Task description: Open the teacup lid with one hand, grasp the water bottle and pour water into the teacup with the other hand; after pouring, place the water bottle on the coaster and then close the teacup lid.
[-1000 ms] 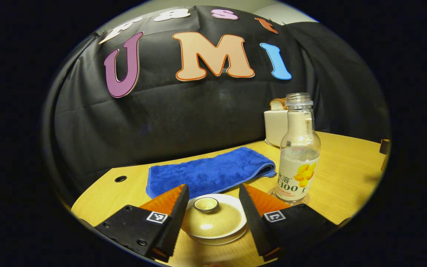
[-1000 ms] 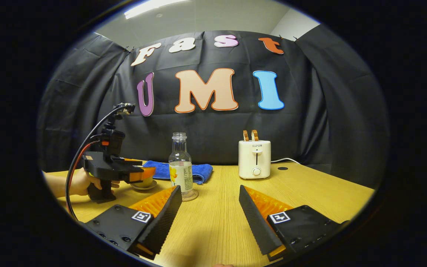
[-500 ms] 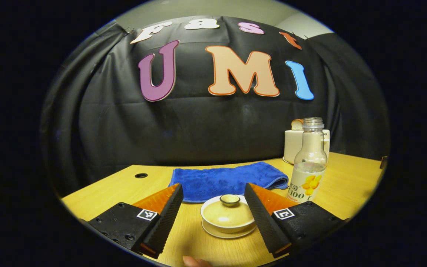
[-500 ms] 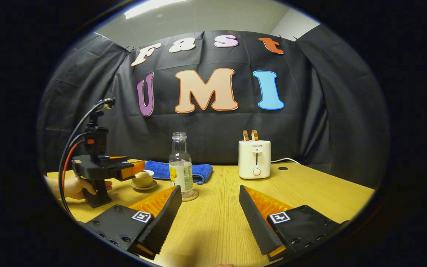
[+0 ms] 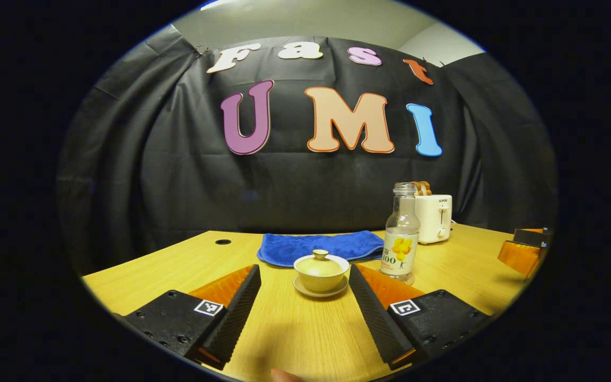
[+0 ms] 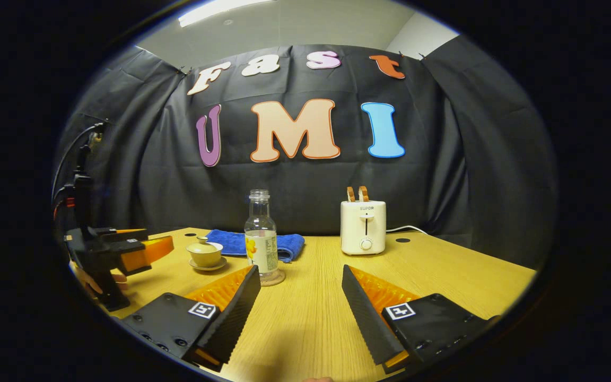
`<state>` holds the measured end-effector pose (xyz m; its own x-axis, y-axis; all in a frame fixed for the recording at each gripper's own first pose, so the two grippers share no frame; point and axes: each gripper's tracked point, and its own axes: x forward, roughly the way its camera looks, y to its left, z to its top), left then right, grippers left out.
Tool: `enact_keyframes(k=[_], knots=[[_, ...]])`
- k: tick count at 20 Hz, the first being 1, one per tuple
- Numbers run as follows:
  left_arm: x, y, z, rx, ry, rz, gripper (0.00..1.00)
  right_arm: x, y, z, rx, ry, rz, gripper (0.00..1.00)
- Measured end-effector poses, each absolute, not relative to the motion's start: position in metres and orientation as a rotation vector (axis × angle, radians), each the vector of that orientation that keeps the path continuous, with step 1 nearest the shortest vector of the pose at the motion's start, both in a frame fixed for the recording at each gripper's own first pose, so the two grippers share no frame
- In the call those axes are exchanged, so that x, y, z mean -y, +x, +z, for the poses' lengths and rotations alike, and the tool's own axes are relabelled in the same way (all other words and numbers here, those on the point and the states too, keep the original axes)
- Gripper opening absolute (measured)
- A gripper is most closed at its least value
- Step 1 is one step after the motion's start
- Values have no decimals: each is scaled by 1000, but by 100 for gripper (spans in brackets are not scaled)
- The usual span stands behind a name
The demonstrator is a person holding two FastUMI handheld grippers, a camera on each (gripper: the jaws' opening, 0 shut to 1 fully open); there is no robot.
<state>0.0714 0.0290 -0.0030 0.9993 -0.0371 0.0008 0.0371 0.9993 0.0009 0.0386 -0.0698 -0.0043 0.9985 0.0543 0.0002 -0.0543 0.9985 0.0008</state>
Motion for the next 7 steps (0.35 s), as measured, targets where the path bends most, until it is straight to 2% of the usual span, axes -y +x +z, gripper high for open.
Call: enact_keyframes(k=[7], knots=[[-9, 22, -3, 0, 1, -44, 98, 53, 22, -4, 0, 3, 84, 98]])
